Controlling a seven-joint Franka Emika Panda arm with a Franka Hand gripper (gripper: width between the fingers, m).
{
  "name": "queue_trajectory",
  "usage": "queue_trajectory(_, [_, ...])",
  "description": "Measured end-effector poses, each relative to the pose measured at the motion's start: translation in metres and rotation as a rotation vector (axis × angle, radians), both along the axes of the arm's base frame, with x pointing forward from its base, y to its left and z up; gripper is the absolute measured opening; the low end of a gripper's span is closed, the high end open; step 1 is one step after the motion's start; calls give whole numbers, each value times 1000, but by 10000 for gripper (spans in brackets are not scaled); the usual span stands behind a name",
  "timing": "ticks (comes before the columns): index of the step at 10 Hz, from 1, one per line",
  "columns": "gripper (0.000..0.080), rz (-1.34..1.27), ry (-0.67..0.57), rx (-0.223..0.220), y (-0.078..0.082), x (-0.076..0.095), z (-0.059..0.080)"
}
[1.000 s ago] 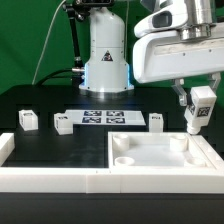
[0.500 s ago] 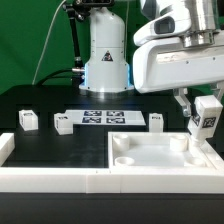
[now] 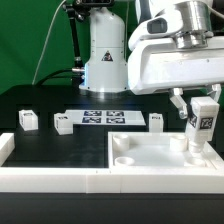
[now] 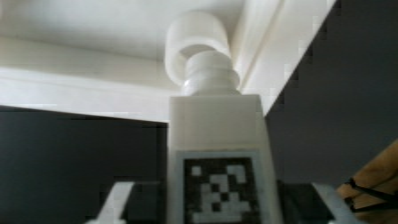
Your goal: Assemble one leg
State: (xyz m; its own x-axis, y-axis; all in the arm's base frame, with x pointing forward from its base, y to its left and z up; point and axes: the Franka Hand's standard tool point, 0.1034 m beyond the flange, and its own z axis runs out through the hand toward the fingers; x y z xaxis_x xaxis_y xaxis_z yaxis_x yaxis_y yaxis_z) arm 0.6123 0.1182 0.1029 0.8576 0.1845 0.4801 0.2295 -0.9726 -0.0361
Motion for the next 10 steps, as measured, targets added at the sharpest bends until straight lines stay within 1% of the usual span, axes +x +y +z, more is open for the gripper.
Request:
queue_trajectory(1, [291,0,2,2,1,6,3])
queue_trajectory(2, [291,0,0,2,0,9,1])
queue_trajectory(4, [291,-4,-1,3,1,8,-13])
queue_trajectory(6, [291,-8,2,2,-2,6,-22])
queue_trajectory(8, [291,-11,-2,1,-3,4,-27])
queue_trajectory(10, [291,-17,-36,0,-5,4,-28])
